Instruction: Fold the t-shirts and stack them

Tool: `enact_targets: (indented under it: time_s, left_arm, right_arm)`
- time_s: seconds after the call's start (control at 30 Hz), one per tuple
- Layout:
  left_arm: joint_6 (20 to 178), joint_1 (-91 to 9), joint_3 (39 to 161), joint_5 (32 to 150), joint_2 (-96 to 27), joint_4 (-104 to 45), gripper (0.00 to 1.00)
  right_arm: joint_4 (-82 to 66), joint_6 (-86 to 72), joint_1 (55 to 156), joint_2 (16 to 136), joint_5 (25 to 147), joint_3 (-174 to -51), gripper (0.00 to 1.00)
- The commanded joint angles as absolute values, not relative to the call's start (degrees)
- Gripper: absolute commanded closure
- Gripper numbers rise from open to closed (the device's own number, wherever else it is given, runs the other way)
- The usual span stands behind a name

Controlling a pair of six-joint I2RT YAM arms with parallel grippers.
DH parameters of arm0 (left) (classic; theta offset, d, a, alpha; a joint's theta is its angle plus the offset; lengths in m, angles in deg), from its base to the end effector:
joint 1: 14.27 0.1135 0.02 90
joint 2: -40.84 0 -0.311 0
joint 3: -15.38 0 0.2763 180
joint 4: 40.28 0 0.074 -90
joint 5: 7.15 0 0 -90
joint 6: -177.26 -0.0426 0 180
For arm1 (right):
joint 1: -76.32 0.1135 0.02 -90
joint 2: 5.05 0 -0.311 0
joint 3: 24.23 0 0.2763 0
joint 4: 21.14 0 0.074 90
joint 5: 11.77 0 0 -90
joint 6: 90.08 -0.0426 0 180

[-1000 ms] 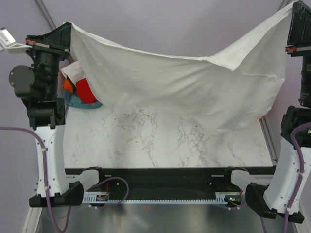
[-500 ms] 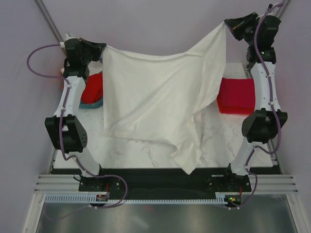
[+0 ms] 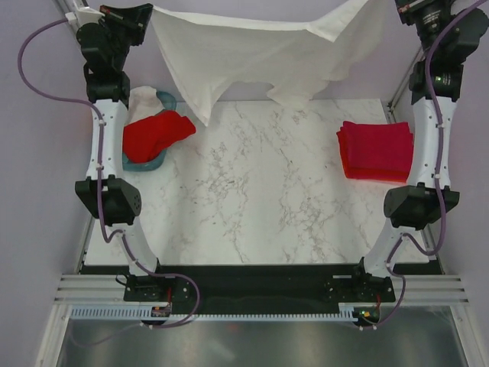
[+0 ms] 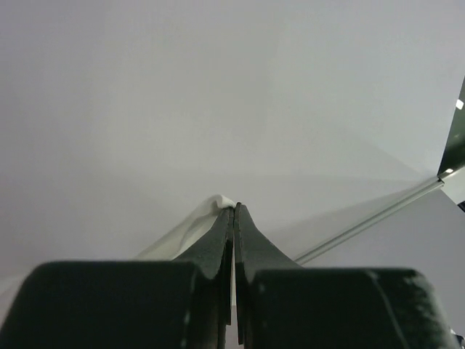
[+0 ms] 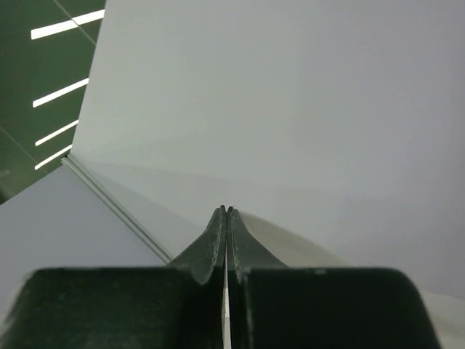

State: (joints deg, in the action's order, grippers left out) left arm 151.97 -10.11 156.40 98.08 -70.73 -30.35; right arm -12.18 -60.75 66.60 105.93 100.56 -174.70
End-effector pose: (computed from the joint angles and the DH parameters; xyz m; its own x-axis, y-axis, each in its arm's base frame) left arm 0.4830 0.0239 0.5770 -0.0176 -0.8760 -0.4820 0.3769 0.4407 -0.8147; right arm 0.4386 -0.0587 0.6372 0.1002 0.8010 -0.5902 -0.5180 0.5484 0.6564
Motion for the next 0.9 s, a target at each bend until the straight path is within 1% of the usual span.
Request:
enact_targets:
  time_s: [0.0,0.07,0.1,0.13,0.17,0.2,0.27,0.3,0.33,0.5,0.57,0.6,0.7,0.87]
  left_arm:
    - [152.49,-9.44,154.5,98.41,-72.46,-34.31,0.98]
    - [151.43,-9.35,149.42,98.06,-71.93,-36.35,0.98]
    - [149.94,-9.44,147.82,97.71,-71.67,-37.31,0.98]
    - [149.15,-9.35,144.67,97.79,-71.58,-37.93,0.98]
    - [148.44,-9.44,142.9,98.05,-71.49,-38.54,0.98]
    - [147.39,-9.35,141.14,98.23,-71.05,-39.68,0.98]
    - [146.68,-9.44,135.25,98.58,-70.53,-41.44,0.98]
    - [146.42,-9.35,133.14,98.76,-69.74,-42.5,0.98]
    - [146.33,-9.35,129.38,98.59,-69.21,-44.25,0.98]
    - [144.57,-9.35,121.8,98.76,-67.27,-45.41,0.98]
    - [144.22,-9.52,116.45,98.85,-64.99,-46.71,0.98]
    - [144.22,-9.61,112.16,98.85,-64.29,-47.51,0.98]
    - [144.3,-9.87,106.07,99.46,-61.21,-49.45,0.98]
    - [144.04,-11.02,91.31,99.29,-54.46,-52.34,0.98]
  right_arm:
    - [-20.11,-62.13,66.12,103.33,104.14,-167.16,1.0]
    - [-23.79,-62.22,66.12,101.57,105.65,-161.17,1.0]
    - [-25.37,-62.13,66.12,99.21,106.52,-154.27,1.0]
    - [-27.22,-61.78,66.12,97.88,106.62,-150.8,1.0]
    - [-27.67,-61.35,66.12,96.56,106.88,-147.64,1.0]
    - [-28.37,-60.3,66.12,94.46,107.58,-141.51,1.0]
    - [-28.9,-59.41,66.03,92.25,107.85,-135.42,1.0]
    - [-29.43,-58.71,66.03,90.16,107.85,-129.82,1.0]
    - [-30.04,-58.53,65.95,89.27,107.85,-127.24,1.0]
    - [-27.43,-56.69,65.51,84.79,107.5,-114.59,1.0]
    - [-26.45,-56.33,65.6,83.64,106.63,-110.97,1.0]
    - [-26.53,-56.59,65.6,82.67,106.53,-106.95,1.0]
    - [-24.87,-56.42,65.6,80.92,105.48,-100.35,1.0]
    - [-20.74,-53.71,65.6,76.35,103.55,-92.42,1.0]
